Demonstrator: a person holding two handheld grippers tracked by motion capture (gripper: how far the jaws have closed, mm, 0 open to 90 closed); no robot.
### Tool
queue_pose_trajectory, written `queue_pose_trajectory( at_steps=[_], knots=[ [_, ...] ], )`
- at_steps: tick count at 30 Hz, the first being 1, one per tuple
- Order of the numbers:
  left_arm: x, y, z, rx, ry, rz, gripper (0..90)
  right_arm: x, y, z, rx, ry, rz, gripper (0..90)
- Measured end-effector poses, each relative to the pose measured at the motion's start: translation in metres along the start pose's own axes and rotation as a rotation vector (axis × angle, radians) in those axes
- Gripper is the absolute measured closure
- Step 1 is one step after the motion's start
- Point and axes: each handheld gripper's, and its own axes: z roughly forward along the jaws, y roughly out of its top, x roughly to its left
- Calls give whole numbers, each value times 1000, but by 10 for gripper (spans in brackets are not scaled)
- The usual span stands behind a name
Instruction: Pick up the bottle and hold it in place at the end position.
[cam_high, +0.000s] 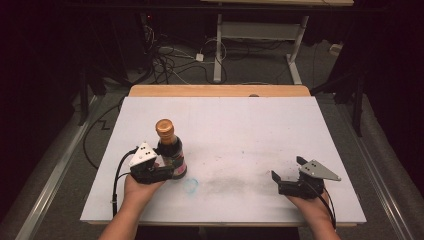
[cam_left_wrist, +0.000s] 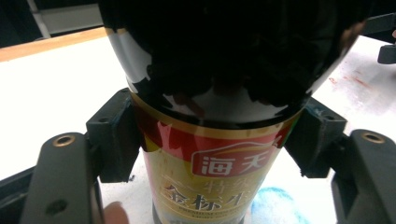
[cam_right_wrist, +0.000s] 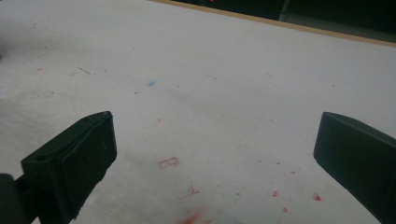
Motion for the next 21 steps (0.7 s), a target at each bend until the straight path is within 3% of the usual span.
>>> queue_pose_trajectory(
  at_steps=[13,21],
  knots=[
    [-2,3,3,-18,25,-1,293,-1,1,-4,-8,2,10,2],
    [-13,20,16,-54,-2,1,292,-4,2,-6,-19,1,12,2]
  ],
)
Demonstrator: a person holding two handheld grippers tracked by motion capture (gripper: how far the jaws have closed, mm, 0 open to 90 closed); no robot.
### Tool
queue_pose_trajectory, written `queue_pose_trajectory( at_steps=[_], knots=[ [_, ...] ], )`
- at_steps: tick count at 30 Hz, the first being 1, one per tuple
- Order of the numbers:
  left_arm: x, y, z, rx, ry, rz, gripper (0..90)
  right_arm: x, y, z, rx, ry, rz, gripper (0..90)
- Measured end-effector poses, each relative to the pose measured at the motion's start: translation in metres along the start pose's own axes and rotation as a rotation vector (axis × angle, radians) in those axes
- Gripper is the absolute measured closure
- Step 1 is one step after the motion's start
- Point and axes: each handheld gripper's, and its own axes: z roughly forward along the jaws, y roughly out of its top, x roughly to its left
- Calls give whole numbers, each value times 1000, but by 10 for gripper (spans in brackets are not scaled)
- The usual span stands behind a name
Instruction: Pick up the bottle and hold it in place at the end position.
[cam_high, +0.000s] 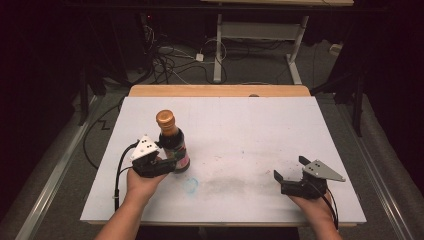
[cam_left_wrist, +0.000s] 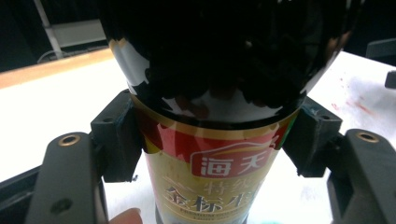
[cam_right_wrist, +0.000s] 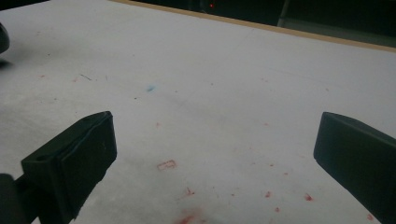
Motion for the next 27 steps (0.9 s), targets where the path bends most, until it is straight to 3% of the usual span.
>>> queue_pose_trajectory(
  at_steps=[11,25,26,27],
  knots=[
    [-12,3,38,12,-20,-6,291,-1,1,-3,-10,-2,-4,2],
    [-26,-9,107,25,-45,-15,291,-4,1,-5,-23,0,-3,2],
    [-33,-10,116,-47,-42,-106,291,-4,1,-5,-24,0,-2,2],
    [-32,-12,120,-45,-47,-101,291,-4,1,-5,-26,-1,-3,2]
  ],
)
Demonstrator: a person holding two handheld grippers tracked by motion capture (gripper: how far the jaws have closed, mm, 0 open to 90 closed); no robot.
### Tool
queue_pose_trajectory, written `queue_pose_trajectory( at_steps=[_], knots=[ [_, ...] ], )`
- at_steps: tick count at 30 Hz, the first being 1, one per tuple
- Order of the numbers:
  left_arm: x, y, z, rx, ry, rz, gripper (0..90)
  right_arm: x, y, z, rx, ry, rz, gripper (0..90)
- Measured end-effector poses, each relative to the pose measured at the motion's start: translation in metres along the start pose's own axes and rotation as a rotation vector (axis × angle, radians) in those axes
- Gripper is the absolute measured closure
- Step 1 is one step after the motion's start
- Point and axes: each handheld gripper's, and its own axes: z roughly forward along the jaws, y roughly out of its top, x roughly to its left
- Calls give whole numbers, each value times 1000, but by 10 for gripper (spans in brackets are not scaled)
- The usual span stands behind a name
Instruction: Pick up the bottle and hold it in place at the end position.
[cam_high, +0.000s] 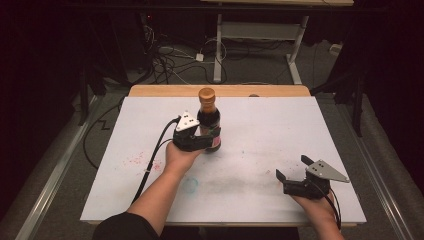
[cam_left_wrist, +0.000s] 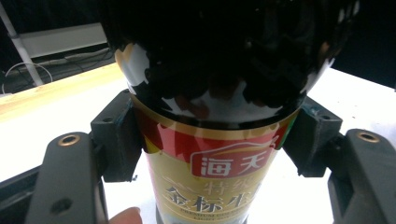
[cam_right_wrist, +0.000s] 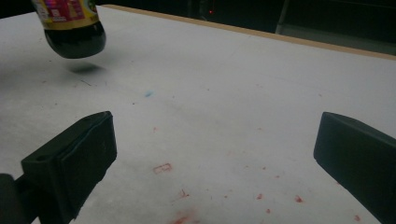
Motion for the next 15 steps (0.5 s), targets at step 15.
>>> queue_pose_trajectory(
  at_steps=[15],
  knots=[
    [16,-16,26,115,20,92,289,-1,-1,0,-2,4,3,2]
  ],
)
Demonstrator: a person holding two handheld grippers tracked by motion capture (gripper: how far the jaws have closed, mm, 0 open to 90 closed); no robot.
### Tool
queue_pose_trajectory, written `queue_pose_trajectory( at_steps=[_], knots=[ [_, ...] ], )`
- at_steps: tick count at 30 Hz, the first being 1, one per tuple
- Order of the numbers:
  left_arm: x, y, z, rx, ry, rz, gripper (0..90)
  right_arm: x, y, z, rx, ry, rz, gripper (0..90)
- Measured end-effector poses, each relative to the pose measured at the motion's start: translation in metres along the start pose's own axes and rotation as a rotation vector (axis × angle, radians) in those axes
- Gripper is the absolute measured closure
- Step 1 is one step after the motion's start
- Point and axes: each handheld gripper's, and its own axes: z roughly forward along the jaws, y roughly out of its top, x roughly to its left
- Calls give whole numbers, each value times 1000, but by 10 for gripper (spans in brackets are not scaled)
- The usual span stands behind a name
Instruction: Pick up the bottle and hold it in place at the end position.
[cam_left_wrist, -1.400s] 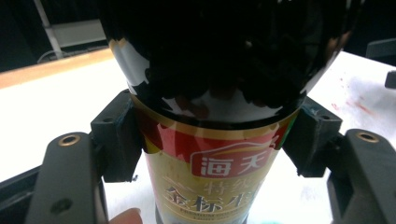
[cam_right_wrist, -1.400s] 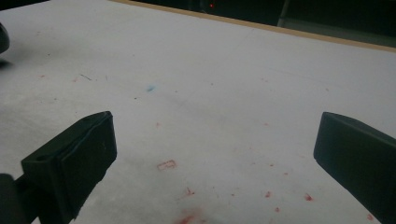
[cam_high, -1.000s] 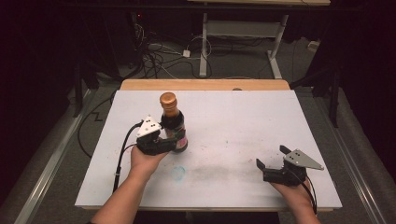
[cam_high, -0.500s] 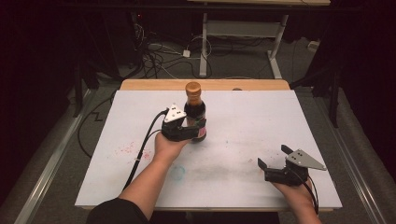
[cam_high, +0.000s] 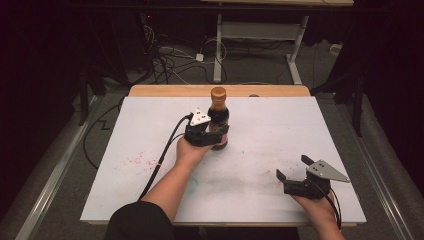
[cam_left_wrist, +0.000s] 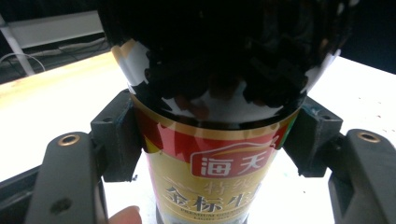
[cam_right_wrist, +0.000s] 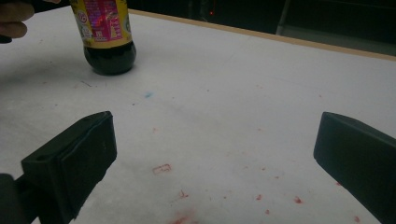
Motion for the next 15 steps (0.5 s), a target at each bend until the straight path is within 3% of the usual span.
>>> queue_pose_trajectory(
  at_steps=[8,9,10,12,13,15],
  knots=[
    [2,-4,-1,24,-33,17,286,0,-1,0,3,0,2,2],
    [-1,-4,1,-10,-43,-28,286,0,-1,0,2,2,1,2],
    [3,-4,-2,27,-48,17,285,0,-1,1,2,3,2,2],
    [6,-4,-4,34,-63,17,284,1,0,1,3,3,6,2],
    [4,-4,-3,13,-72,-14,283,1,1,2,6,15,10,2],
    [4,-4,-3,6,-78,-23,282,2,2,4,14,19,11,2]
  ],
)
